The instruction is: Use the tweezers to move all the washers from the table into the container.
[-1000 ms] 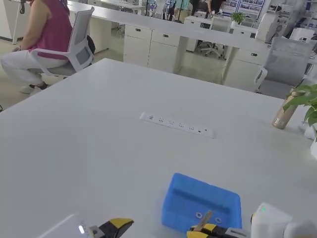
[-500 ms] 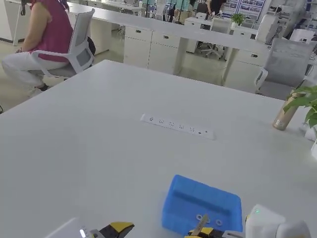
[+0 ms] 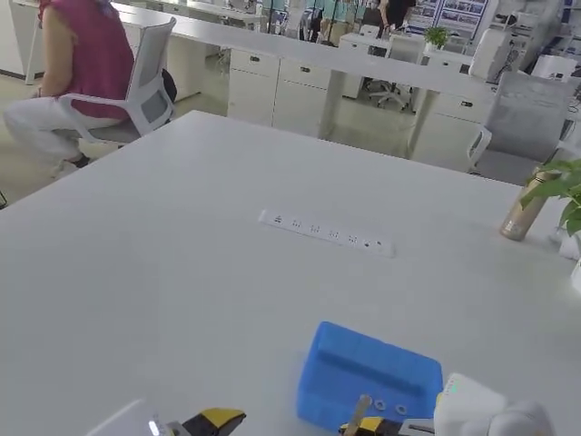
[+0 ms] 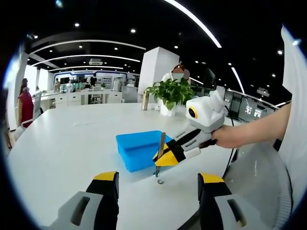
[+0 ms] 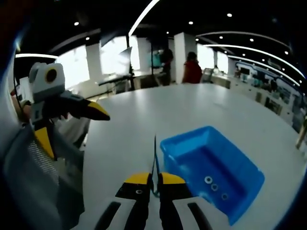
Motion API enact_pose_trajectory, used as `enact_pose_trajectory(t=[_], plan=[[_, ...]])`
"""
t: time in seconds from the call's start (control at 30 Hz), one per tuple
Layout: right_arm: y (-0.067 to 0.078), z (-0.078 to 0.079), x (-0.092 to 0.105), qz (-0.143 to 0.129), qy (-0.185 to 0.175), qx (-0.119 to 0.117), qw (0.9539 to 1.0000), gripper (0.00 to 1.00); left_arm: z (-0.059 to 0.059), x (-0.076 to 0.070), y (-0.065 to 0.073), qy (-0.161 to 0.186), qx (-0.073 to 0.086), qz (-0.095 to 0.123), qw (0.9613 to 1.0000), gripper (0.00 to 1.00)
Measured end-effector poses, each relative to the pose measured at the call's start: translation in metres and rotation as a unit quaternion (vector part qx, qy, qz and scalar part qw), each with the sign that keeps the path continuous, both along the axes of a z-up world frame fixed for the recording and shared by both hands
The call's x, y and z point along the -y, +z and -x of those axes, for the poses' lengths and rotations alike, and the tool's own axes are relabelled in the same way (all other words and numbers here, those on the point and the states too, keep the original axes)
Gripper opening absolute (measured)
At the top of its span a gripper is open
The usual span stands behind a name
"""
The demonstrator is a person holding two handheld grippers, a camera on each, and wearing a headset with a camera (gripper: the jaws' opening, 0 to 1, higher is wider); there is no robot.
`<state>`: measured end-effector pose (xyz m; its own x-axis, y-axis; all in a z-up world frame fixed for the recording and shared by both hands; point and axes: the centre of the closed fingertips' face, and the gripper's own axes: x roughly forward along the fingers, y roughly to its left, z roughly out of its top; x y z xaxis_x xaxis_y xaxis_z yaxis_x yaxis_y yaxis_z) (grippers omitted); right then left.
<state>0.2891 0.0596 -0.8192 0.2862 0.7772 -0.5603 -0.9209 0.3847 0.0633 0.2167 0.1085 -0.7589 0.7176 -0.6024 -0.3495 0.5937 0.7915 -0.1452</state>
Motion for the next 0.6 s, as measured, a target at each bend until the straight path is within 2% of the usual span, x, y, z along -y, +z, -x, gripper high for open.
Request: enact_pose_trajectory(t=[0.17,0.33,0.53,0.6], plan=[[0.022,-0.001,0.002,-0.042,-0.012,-0.008,0.999,0.03,0.0,0.0,0.001,0.001,0.002,0.0,1.0,0.66],[0.059,-0.005,0.003,-0.089,-0.011,0.001,0.996,0.03,0.0,0.0,0.0,0.001,0.001,0.0,1.0,0.66],[0.089,-0.019,0.002,-0.122,-0.023,0.017,0.9921,0.03,0.0,0.0,0.0,-0.002,0.001,-0.003,1.0,0.66],[0.092,-0.026,0.002,-0.124,-0.028,0.02,0.9917,0.03,0.0,0.0,-0.001,-0.002,0.001,-0.003,1.0,0.66]])
